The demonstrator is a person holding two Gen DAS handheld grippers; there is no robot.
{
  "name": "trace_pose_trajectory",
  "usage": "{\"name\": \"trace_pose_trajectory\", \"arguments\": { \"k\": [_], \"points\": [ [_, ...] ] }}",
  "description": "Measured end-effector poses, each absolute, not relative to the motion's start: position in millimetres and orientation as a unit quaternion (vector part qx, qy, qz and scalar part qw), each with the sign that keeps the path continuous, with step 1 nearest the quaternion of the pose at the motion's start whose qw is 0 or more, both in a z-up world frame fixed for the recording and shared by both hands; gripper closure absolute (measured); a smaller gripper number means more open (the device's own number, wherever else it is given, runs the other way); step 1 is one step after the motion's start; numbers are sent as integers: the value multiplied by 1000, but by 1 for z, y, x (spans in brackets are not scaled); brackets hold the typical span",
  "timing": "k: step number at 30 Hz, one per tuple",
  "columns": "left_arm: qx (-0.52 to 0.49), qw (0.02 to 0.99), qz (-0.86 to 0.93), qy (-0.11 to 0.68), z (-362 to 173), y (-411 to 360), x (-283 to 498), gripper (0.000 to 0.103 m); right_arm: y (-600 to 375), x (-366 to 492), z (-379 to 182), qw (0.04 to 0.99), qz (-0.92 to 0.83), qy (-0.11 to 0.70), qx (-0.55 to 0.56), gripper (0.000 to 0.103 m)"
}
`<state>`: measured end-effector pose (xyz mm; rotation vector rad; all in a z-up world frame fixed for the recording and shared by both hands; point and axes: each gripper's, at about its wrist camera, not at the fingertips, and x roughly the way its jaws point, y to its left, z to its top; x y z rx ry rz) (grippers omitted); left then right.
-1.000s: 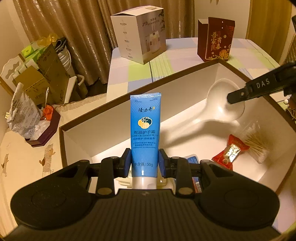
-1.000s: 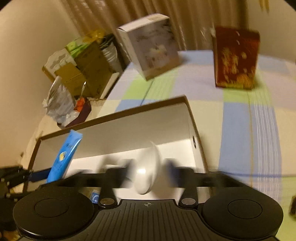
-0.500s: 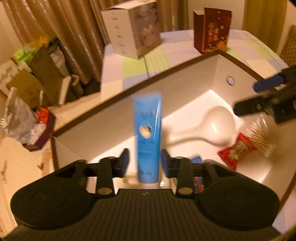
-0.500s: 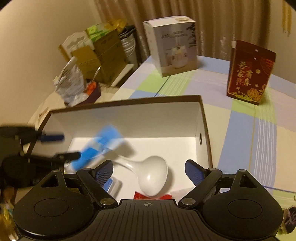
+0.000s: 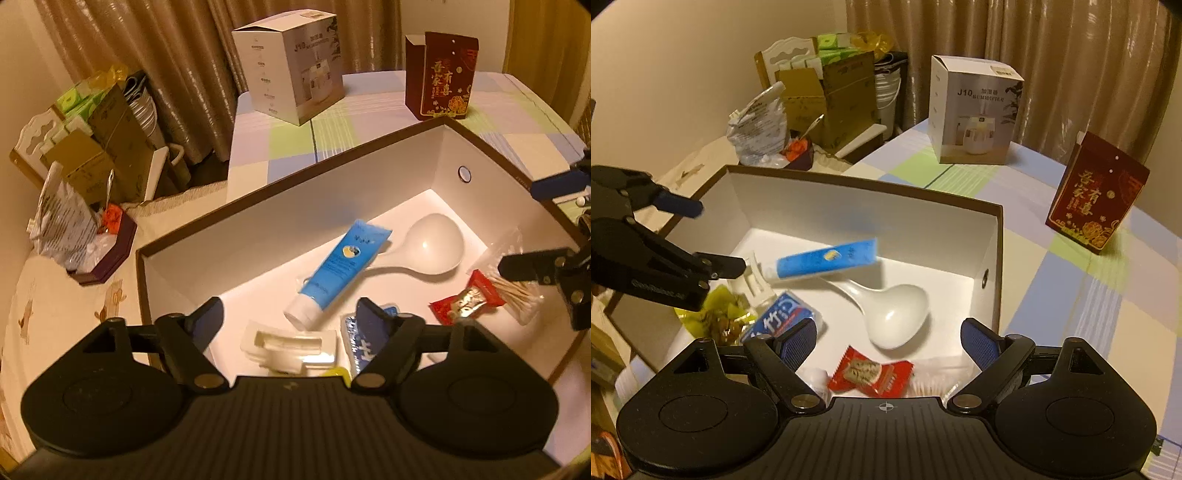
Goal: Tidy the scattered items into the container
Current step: 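Lift both open tools out of the box and move toward the scrunchie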
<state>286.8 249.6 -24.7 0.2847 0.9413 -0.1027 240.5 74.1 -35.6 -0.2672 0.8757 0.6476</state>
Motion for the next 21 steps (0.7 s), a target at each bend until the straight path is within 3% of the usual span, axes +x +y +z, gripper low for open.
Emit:
{"name": "trace_pose_trajectory", "arguments": {
  "k": [2, 21],
  "points": [
    [129, 882, -42, 452, -20, 248, 280, 15, 70, 236, -35, 848, 308, 412, -130, 12],
    [95, 899, -14, 428, 11, 218, 214, 7, 31, 189, -21, 858, 307, 389, -134, 12]
  ]
}}
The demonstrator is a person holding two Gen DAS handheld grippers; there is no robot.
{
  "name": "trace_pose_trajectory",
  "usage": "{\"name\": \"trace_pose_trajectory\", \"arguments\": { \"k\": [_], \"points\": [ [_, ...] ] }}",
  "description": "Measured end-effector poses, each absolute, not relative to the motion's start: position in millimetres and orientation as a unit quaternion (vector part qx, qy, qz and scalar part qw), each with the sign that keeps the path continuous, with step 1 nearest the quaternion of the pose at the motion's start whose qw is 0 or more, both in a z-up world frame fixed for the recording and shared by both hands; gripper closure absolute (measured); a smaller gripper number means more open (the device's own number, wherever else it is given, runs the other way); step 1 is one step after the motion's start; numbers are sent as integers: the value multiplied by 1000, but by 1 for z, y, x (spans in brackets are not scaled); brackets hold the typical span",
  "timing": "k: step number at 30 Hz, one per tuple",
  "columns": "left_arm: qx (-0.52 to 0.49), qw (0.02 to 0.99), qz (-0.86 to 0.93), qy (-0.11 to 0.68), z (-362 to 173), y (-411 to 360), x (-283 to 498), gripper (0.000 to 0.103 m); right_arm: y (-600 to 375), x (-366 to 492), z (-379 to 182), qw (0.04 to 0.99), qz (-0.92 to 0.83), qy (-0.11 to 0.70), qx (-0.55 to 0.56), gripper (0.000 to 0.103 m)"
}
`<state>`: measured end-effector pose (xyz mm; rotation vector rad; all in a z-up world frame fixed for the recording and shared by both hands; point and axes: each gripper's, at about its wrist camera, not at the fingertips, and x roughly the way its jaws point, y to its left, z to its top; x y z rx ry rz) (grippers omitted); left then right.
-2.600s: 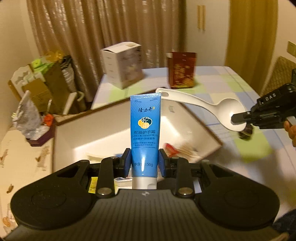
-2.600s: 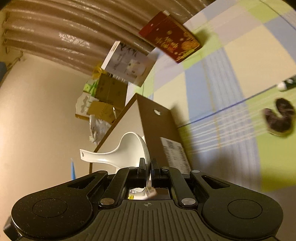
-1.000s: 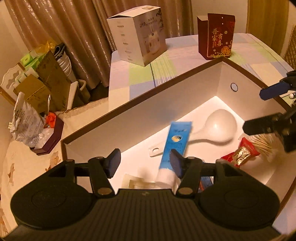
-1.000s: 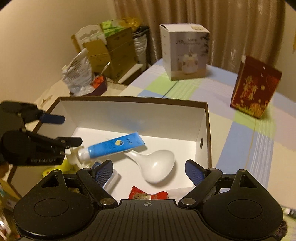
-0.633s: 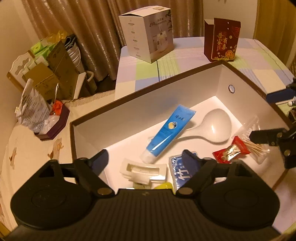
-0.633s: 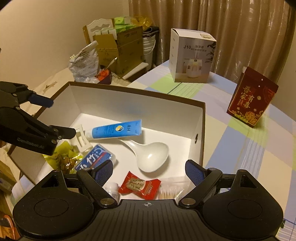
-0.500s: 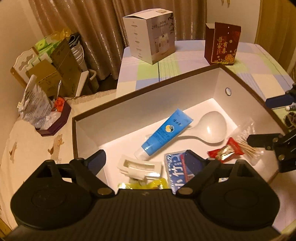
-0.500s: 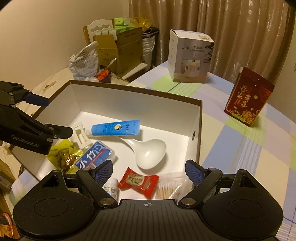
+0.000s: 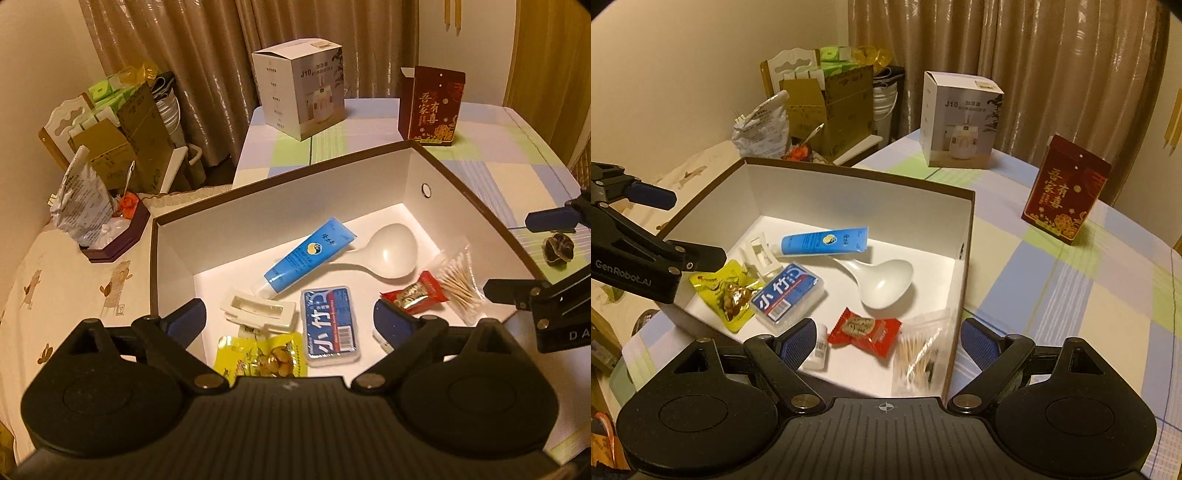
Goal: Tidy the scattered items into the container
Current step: 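Lift both open tools out of the box and move toward the scrunchie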
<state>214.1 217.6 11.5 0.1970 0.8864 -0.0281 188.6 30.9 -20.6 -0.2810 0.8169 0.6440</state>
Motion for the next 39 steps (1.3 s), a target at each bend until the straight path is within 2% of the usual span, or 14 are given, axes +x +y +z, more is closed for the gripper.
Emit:
{"name": "trace_pose_trajectory", "arguments": {
  "k": [39],
  "points": [
    [76, 899, 50, 429, 17, 121, 112, 3, -88, 133, -19, 841, 350, 387, -144, 12]
  ]
}}
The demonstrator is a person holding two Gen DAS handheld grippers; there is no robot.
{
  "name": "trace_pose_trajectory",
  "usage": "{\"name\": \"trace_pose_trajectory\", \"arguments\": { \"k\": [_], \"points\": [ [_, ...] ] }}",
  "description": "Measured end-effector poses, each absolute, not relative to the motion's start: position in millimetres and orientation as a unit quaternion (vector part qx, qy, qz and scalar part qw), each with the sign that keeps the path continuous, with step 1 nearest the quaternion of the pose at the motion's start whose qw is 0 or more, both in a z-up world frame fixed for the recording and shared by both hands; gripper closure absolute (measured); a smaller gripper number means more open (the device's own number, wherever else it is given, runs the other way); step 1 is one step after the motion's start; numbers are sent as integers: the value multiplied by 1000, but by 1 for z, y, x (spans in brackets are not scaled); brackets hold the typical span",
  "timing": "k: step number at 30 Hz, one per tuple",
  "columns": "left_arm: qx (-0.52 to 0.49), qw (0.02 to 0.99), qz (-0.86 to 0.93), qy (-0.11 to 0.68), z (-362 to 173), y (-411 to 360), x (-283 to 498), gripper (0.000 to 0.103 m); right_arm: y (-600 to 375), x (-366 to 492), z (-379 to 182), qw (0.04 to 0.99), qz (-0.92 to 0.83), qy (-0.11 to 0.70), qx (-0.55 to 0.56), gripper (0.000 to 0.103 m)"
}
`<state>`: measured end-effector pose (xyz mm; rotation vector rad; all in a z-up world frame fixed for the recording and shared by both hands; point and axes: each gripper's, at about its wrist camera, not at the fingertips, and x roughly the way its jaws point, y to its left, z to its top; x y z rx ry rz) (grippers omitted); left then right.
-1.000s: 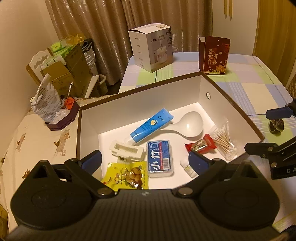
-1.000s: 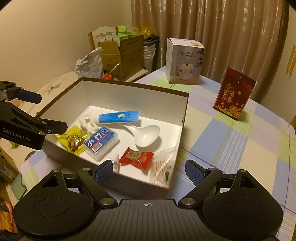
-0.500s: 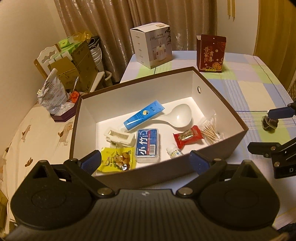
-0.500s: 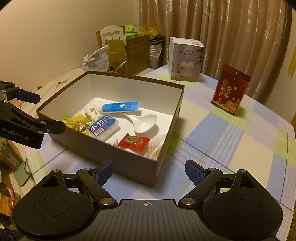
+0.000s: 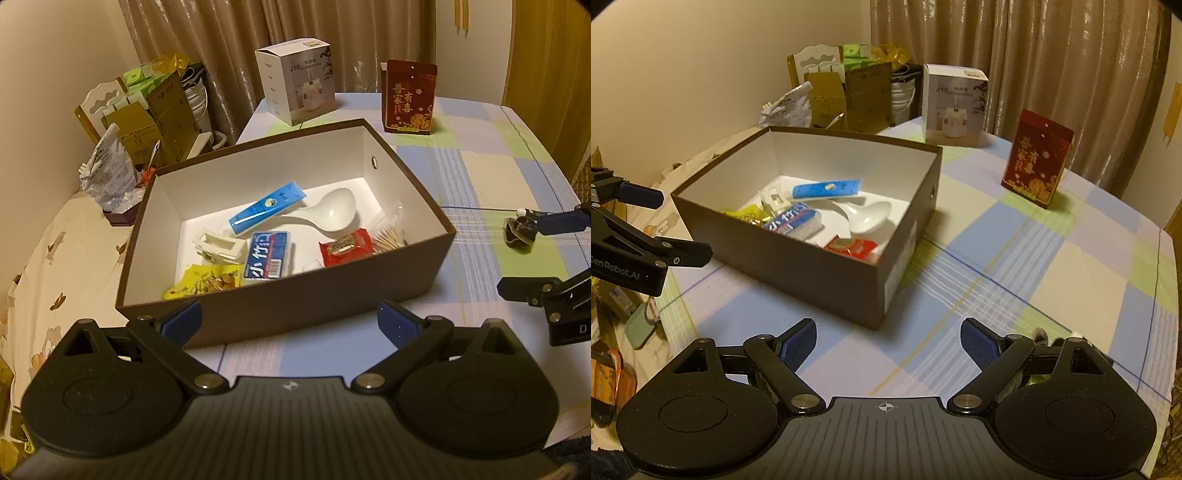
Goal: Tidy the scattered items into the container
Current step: 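Lift both open tools out of the box and move toward the scrunchie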
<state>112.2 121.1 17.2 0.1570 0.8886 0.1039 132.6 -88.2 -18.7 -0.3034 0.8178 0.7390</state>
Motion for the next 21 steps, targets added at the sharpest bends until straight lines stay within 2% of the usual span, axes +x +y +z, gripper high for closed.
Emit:
{"name": "trace_pose_trajectory", "arguments": {
  "k": [21],
  "points": [
    [74, 888, 40, 452, -2, 70, 97, 3, -151, 125, -32, 839, 324, 414, -142, 12]
  ]
}}
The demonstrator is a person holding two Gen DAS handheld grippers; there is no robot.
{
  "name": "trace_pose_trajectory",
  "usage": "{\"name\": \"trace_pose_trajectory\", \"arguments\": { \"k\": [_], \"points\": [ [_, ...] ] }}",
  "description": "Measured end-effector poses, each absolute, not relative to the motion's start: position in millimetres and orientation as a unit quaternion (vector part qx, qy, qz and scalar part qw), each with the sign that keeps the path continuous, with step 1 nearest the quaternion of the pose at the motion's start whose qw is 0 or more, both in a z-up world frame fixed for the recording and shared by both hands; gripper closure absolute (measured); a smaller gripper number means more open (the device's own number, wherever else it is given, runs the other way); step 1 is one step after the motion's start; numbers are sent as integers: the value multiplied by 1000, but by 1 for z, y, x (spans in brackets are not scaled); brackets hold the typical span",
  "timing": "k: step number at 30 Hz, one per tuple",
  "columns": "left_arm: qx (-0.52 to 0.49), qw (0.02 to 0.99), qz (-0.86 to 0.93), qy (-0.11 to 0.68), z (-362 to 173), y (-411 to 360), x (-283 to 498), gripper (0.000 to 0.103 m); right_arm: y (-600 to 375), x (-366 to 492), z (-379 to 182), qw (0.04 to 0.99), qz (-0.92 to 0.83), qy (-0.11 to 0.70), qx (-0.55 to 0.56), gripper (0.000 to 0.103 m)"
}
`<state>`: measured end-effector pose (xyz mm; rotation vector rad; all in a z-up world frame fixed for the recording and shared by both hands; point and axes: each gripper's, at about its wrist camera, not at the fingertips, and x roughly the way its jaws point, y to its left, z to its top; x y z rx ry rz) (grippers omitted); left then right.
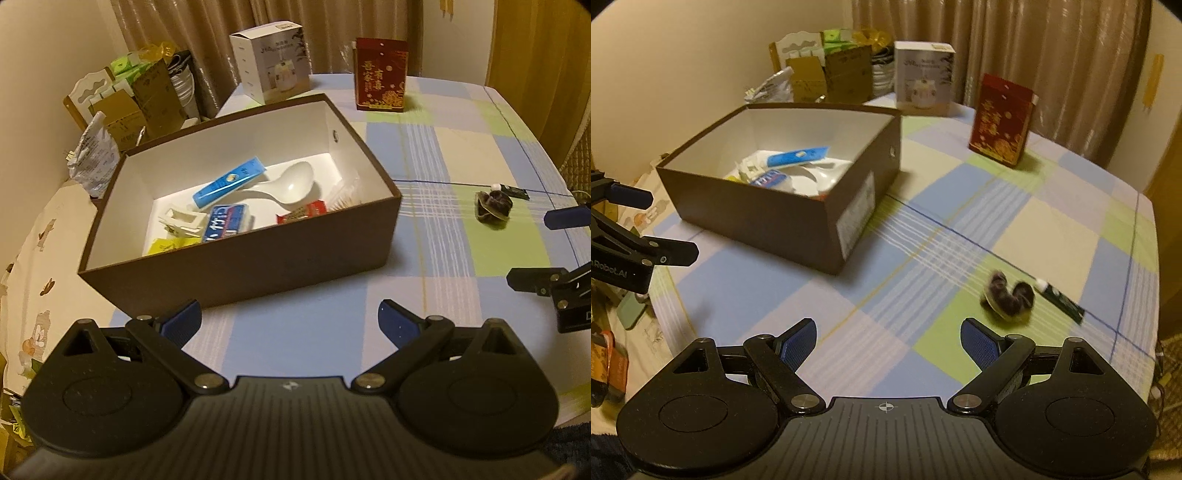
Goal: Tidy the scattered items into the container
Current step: 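Lift both open tools out of the box and move toward the scrunchie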
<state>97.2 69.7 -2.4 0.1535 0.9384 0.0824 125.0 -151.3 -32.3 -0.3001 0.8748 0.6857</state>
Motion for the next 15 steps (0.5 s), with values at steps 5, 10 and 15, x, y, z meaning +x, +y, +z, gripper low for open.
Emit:
{"name": "trace_pose_trajectory", "arguments": {
  "k": [5, 10, 15],
  "points": [
    [77, 885, 13, 459, -12, 50, 103, 3, -172, 128, -39, 842, 302, 427, -133, 12],
    [91, 882, -26, 461, -21, 24, 112, 3, -192, 136, -42, 849, 278, 434, -119, 12],
    [105, 880, -71, 458, -26, -5, 126, 3, -215, 145, -46, 853, 252, 445, -104, 12]
  ]
}}
